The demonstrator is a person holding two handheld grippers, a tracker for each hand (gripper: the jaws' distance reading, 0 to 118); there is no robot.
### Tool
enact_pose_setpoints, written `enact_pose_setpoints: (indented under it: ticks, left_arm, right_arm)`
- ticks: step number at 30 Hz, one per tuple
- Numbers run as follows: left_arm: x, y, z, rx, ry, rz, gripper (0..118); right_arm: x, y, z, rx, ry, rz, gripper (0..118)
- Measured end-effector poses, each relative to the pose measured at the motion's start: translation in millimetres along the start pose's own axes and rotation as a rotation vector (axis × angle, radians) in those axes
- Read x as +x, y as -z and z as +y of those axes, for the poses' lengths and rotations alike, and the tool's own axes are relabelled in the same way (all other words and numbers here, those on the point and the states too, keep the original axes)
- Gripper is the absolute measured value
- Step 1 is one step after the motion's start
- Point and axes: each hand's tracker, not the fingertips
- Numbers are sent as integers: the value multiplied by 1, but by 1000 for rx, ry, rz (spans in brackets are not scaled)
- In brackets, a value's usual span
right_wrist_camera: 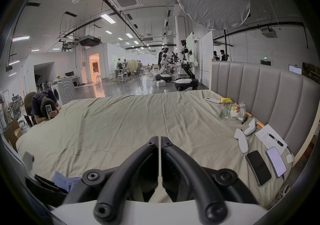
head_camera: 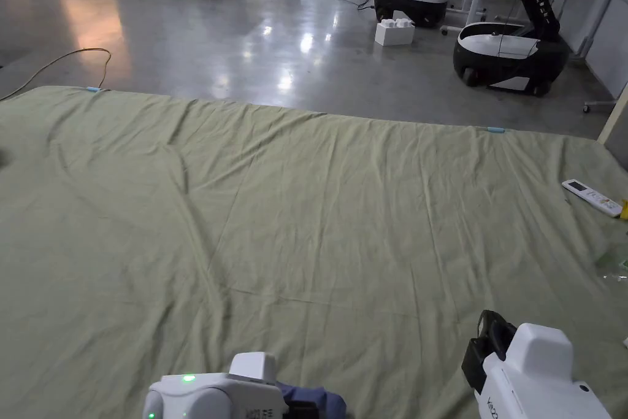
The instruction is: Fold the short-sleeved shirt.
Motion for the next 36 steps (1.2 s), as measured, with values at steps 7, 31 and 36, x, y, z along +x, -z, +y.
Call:
enact_pose_setpoints:
  ticks: [7,31,36]
  left_arm:
    - [-13,-27,8,84,-14,18,19]
    - [3,69,-35,-41,50,-52,7]
    - [-2,17,-11,41,57,-149,7]
  right_arm:
    - [3,-2,-2,-7,9,-6,3]
    - [8,-2,-7,-29,2,-26,3]
    - [4,-6,3,9,-6,-17,3]
